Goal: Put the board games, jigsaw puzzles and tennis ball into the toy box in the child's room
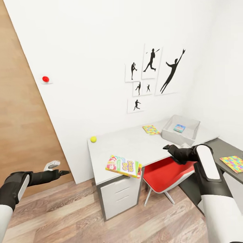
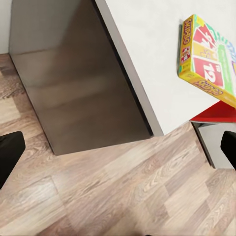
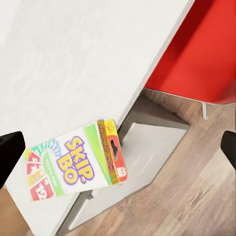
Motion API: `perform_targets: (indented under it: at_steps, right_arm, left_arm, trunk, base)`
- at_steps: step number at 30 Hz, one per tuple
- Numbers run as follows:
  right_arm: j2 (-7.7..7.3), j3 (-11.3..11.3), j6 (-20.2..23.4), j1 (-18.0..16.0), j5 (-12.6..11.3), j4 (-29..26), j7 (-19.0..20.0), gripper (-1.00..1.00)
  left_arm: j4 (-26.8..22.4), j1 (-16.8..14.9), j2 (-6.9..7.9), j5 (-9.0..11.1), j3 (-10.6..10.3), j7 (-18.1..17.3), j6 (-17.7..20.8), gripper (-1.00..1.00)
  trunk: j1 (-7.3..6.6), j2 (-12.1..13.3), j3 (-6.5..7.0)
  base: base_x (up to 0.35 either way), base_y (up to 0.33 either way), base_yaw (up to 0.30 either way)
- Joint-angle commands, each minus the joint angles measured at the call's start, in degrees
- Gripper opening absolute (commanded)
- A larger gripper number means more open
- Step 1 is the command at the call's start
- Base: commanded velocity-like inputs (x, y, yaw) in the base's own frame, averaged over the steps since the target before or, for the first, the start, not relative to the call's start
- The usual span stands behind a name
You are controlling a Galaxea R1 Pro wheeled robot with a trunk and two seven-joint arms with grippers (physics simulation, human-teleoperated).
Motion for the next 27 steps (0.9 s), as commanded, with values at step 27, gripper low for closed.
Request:
perform_targets:
  at_steps: [27]
  right_arm:
    - [-0.85,-0.21,0.29,6.73,-0.18,-0.79,5.82,1.0]
  left_arm:
    - [-0.04,-0.05,0.05,-0.04,0.14,-0.25,0.44,1.0]
  trunk:
    - [0.03,-0.14,-1.16]
  base:
    - [-0.009,0.0,-0.038]
